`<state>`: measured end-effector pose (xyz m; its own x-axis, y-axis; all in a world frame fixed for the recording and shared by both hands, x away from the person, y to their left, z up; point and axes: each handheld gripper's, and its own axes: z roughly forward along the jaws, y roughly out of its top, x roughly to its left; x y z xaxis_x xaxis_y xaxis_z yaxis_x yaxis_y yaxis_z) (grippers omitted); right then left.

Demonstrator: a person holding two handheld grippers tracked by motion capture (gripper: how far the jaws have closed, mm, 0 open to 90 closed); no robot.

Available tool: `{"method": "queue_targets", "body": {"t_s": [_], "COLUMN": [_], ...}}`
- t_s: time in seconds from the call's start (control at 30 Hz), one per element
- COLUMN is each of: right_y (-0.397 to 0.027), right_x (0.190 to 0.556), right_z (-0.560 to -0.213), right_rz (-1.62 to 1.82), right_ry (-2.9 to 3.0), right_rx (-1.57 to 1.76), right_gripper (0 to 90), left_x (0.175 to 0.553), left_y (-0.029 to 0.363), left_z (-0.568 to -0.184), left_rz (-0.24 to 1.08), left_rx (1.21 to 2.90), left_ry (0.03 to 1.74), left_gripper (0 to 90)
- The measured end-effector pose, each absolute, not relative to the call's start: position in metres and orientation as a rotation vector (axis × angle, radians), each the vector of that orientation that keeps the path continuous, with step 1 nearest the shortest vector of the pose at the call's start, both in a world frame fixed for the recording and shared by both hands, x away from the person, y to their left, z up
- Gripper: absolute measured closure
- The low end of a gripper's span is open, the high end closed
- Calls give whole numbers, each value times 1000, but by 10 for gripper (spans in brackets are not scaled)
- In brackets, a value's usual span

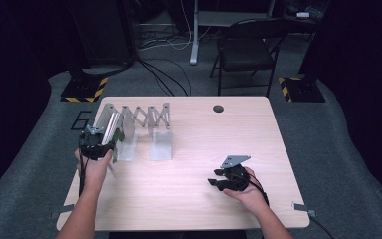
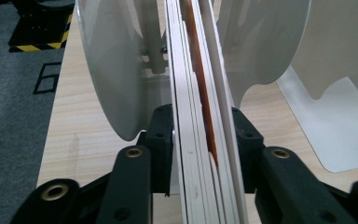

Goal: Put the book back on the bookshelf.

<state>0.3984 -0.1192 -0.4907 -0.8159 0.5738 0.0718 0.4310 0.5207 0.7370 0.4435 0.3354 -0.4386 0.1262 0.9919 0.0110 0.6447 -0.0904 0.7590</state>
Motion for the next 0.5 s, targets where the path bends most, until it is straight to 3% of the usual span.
{"method": "queue_targets", "body": {"t_s": [0.5], "right_y": [-118], "right_x": [398], "right_z": [-491], "right_rz": [1164], "right_ry": [2587], "right_rx": [859], "right_gripper": [533], "left_x": [430], "left_y": [332], "left_z": [-403], "left_rz": [789], "left_rx": [1804], "left_ry": [1521], "left_gripper": [584]}}
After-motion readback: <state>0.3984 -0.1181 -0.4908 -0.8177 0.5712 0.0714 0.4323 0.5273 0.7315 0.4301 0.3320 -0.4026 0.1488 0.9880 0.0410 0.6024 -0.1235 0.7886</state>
